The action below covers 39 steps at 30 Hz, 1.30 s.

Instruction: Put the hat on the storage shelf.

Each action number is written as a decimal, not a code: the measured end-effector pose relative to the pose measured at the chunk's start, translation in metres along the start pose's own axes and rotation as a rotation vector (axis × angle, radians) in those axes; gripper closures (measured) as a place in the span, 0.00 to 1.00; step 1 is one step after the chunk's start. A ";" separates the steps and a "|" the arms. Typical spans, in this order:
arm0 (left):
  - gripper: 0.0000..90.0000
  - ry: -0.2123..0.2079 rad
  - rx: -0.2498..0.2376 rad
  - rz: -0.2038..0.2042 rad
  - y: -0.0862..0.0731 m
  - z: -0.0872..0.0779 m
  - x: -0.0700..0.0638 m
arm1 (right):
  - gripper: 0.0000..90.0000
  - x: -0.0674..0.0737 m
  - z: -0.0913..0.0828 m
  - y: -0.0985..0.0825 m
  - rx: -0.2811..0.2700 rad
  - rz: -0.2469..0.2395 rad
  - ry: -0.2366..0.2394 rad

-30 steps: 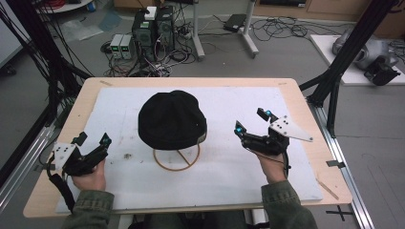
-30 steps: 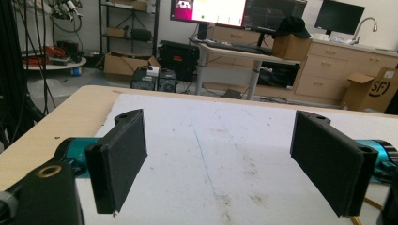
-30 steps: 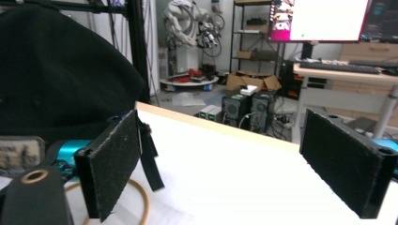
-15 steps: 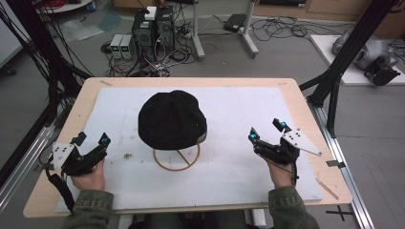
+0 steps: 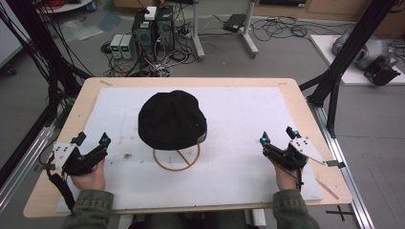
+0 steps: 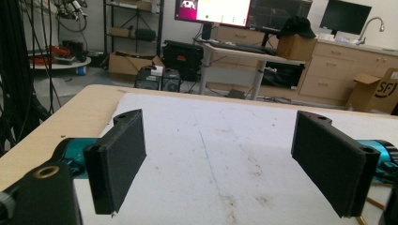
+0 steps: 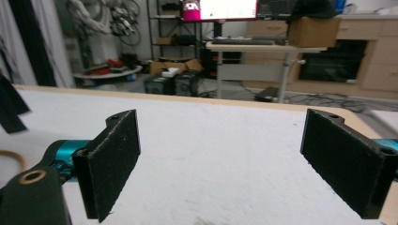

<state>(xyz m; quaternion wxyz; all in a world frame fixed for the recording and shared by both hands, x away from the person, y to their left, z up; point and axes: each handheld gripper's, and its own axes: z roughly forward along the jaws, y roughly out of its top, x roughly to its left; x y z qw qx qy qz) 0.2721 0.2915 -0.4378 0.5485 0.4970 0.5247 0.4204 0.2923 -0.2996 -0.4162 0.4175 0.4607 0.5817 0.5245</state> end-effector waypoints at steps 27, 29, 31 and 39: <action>0.20 -0.005 -0.002 0.009 0.000 0.002 0.002 | 0.13 -0.005 0.000 -0.012 -0.007 0.026 -0.074; 0.20 -0.007 -0.003 0.009 0.000 0.001 0.002 | 0.13 -0.006 0.000 -0.012 -0.006 0.030 -0.075; 0.20 -0.007 -0.006 0.006 0.000 0.001 0.002 | 0.13 -0.007 -0.001 -0.012 -0.013 0.023 -0.081; 0.20 -0.015 -0.003 0.006 0.000 0.002 0.001 | 0.13 -0.009 -0.003 -0.012 -0.009 0.037 -0.084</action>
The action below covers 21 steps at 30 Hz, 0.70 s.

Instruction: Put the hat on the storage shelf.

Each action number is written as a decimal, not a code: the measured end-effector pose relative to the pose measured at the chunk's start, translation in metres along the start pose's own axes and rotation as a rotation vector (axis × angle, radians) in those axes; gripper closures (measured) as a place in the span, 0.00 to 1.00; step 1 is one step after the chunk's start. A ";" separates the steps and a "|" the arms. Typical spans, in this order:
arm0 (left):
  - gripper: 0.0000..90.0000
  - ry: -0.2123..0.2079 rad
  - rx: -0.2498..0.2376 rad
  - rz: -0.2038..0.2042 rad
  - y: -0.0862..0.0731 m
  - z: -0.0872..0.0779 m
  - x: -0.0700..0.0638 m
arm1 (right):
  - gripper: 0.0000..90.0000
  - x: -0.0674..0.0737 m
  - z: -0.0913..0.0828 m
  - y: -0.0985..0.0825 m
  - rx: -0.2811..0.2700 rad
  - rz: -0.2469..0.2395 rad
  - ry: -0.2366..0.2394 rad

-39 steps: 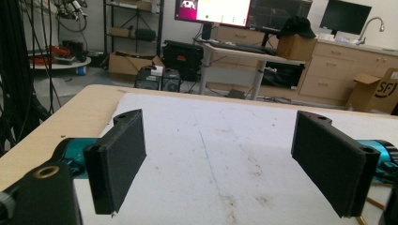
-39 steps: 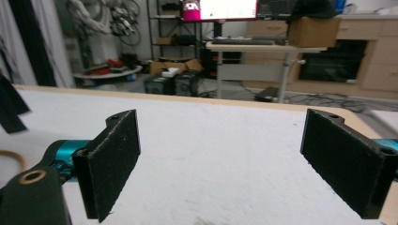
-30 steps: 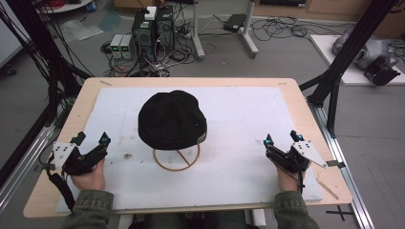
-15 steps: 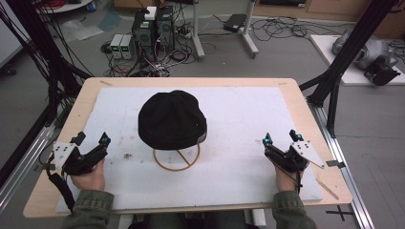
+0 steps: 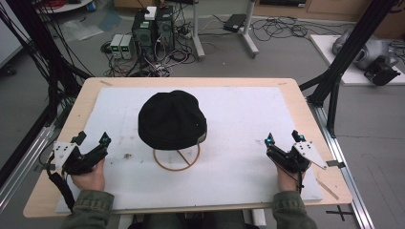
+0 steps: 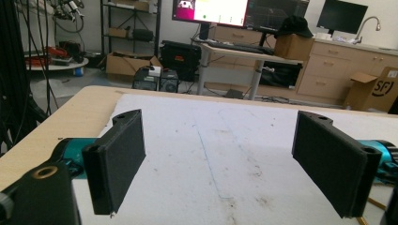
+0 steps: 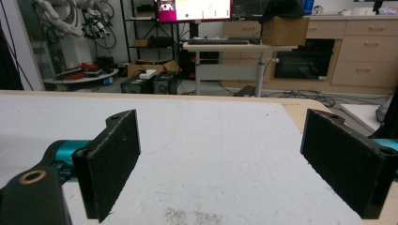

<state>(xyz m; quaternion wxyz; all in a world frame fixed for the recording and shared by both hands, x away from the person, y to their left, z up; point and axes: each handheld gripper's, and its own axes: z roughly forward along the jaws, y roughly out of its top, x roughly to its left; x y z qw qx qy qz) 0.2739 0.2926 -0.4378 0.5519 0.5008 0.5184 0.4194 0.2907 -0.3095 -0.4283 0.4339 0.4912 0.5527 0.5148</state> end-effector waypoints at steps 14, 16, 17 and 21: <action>0.20 -0.003 0.007 -0.004 -0.001 0.001 0.001 | 0.13 -0.004 0.001 -0.003 0.017 0.007 0.004; 0.20 -0.006 0.010 -0.007 -0.001 0.002 0.001 | 0.13 -0.004 0.001 -0.003 0.024 0.010 0.006; 0.20 -0.006 0.010 -0.009 -0.001 0.002 0.001 | 0.13 -0.004 0.001 -0.003 0.022 0.006 0.008; 0.20 -0.006 0.009 -0.003 -0.001 0.002 0.002 | 0.13 -0.006 0.000 -0.002 0.019 0.011 0.008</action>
